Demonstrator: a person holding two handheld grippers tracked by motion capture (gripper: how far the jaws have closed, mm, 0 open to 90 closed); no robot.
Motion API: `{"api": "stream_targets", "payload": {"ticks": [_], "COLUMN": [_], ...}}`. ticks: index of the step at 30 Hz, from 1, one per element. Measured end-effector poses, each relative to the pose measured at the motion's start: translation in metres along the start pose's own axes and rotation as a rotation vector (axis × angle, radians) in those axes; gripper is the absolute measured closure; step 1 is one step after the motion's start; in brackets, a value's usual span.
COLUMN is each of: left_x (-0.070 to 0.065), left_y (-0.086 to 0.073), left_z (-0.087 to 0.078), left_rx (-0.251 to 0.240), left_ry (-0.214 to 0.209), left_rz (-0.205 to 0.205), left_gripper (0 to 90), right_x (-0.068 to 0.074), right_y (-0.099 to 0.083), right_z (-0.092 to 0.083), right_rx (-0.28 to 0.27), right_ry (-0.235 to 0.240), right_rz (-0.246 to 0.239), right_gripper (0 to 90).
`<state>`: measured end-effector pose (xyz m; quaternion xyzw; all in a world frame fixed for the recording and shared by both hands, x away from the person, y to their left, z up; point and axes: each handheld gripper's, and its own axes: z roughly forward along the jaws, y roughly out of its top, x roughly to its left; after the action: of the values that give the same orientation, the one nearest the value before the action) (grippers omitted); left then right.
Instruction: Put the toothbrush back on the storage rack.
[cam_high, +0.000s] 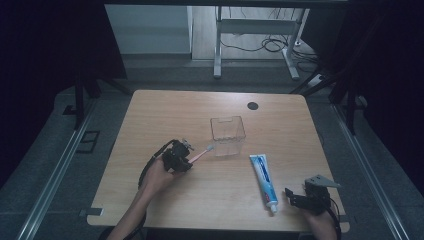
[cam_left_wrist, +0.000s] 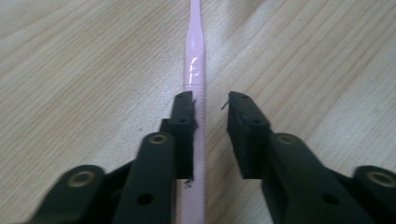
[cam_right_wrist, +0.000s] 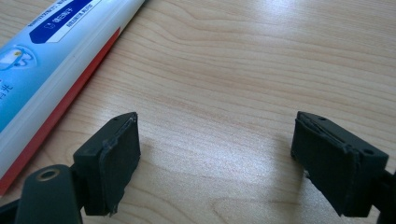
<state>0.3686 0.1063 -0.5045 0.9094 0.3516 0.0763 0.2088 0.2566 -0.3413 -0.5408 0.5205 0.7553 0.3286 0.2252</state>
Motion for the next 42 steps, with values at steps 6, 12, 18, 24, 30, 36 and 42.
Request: {"api": "stream_targets", "payload": {"ticks": [6, 12, 18, 24, 30, 36, 42], "left_x": [0.001, 0.002, 0.006, 0.013, 0.014, 0.016, 0.018], "left_y": [0.001, 0.0, 0.002, 0.007, 0.015, 0.022, 0.028], "left_z": [0.005, 0.005, -0.006, -0.009, 0.002, 0.01, 0.013], "left_rx": [0.056, 0.04, -0.013, -0.013, 0.06, 0.125, 0.172], "left_ry": [-0.007, -0.018, 0.001, -0.008, -0.011, 0.001, -0.01], "left_rz": [-0.006, -0.012, -0.016, -0.035, -0.026, -0.028, -0.046], "left_gripper": [89.5, 89.7, 89.1, 74.5, 73.1, 73.3, 76.9], "right_x": [0.0, 0.0, 0.0, 0.0, 0.0, 0.0, 0.0], "right_y": [0.0, 0.0, 0.0, 0.0, 0.0, 0.0, 0.0], "right_z": [0.0, 0.0, 0.0, 0.0, 0.0, 0.0, 0.0], "right_rx": [0.0, 0.0, 0.0, 0.0, 0.0, 0.0, 0.001], "right_ry": [0.001, 0.002, 0.002, 0.002, 0.002, 0.002, 0.003], "right_rz": [-0.001, -0.003, -0.002, -0.002, -0.002, -0.002, -0.002], "right_gripper": [15.1, 14.9, 14.9, 14.9, 14.9, 14.8, 14.7]}}
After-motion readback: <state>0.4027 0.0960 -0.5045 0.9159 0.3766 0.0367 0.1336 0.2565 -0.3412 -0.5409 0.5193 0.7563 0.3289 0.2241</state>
